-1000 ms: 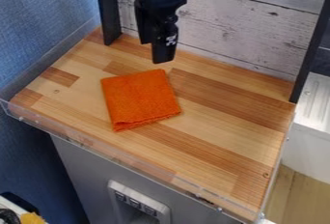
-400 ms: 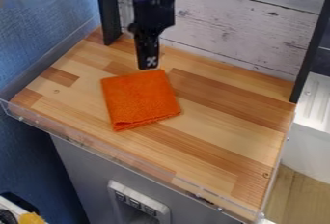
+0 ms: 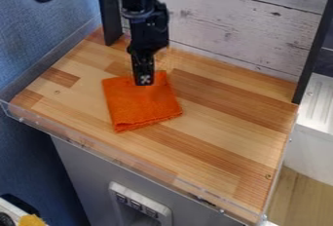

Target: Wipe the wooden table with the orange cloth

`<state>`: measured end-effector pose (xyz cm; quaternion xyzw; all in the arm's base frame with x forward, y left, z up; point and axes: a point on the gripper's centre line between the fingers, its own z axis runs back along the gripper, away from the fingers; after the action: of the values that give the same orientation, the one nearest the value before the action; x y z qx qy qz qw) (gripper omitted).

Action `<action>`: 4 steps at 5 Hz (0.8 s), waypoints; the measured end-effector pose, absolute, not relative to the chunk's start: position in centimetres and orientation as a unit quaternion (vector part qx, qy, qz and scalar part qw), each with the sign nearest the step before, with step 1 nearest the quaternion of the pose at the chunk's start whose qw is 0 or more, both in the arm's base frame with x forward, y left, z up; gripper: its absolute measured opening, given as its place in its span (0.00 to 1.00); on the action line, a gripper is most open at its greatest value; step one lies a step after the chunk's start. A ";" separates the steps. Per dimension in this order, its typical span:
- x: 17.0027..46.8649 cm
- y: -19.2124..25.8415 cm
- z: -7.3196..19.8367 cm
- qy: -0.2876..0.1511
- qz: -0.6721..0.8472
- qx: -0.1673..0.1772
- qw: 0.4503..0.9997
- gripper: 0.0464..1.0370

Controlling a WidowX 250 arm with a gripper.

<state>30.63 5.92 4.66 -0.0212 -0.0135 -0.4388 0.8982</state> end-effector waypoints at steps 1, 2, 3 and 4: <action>30.5 5.9 3.1 0.001 -0.438 -0.033 0.898 0.01; 30.5 6.0 1.9 0.013 -0.434 -0.039 0.900 0.01; 31.3 6.2 1.5 0.022 -0.430 -0.032 0.902 0.01; 31.7 6.6 1.1 0.036 -0.399 -0.024 0.916 0.01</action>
<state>31.74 6.61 1.09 -0.0237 0.0358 -0.3987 0.9161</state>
